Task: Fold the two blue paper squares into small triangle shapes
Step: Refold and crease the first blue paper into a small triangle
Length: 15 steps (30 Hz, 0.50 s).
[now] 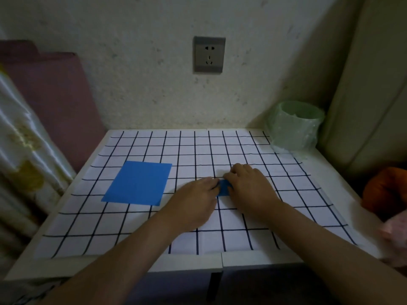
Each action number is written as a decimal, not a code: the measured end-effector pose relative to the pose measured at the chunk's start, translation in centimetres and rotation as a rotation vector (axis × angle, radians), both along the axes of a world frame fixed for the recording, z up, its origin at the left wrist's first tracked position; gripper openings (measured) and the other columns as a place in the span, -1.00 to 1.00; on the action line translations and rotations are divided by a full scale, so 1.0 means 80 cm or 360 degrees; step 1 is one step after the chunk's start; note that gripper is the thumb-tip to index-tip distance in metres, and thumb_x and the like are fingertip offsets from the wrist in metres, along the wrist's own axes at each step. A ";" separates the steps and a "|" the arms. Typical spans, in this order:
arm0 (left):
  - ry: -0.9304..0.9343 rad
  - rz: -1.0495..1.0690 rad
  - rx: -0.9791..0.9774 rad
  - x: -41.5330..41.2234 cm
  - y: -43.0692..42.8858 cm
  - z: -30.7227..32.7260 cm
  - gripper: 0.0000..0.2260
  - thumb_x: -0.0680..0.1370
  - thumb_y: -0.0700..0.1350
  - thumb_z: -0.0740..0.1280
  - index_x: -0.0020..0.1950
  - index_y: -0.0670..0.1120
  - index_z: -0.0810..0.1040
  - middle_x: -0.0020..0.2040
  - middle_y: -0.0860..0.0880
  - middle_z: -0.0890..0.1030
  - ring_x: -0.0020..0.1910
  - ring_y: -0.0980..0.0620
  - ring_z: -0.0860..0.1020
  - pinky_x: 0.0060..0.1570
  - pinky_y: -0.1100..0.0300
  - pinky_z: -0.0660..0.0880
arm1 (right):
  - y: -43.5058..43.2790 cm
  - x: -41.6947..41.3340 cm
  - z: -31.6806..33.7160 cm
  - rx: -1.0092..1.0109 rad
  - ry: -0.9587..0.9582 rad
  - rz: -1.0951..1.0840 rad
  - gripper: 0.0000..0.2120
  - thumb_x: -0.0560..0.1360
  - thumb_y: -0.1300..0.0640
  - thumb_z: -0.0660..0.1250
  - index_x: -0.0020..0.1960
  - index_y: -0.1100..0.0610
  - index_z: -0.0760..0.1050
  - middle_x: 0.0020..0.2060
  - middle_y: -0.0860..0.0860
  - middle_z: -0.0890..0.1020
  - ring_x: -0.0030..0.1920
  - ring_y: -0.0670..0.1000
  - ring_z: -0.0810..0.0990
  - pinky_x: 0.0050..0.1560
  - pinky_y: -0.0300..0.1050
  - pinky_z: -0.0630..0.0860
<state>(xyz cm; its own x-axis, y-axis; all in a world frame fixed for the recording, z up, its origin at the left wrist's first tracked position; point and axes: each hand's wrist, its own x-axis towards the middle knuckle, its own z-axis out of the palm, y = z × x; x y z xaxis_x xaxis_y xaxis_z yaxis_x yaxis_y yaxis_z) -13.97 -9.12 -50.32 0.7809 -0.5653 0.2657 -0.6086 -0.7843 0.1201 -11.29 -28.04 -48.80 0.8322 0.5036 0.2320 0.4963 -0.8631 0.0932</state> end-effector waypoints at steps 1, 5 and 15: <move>0.0087 -0.0005 -0.0046 -0.006 0.002 -0.002 -0.53 0.64 0.09 0.13 0.51 -0.05 0.30 0.45 0.00 0.37 0.40 0.06 0.34 0.40 0.13 0.32 | 0.002 -0.006 -0.003 0.0005 -0.0006 0.0064 -0.65 0.56 0.09 0.17 0.31 0.10 0.48 0.21 0.11 0.52 0.16 0.13 0.48 0.13 -0.01 0.40; 0.0424 0.0050 0.0134 -0.020 0.008 -0.010 -0.24 0.53 0.43 -0.09 0.59 0.06 -0.24 0.60 0.11 -0.22 0.55 0.19 -0.28 0.53 0.11 -0.20 | 0.002 -0.033 -0.022 0.0088 0.0400 0.0182 -0.40 0.65 -0.04 0.03 0.58 0.21 -0.01 0.57 0.16 0.06 0.58 0.11 0.00 0.55 -0.01 -0.06; 0.0647 0.0244 0.0314 -0.034 0.043 -0.001 -0.28 0.58 0.36 -0.13 0.58 0.01 -0.29 0.55 0.10 -0.37 0.49 0.21 -0.41 0.50 0.09 -0.32 | -0.020 -0.038 -0.017 0.0051 0.0695 0.0008 -0.33 0.63 -0.24 -0.14 0.57 0.07 -0.29 0.56 0.03 -0.29 0.54 -0.02 -0.33 0.50 -0.06 -0.27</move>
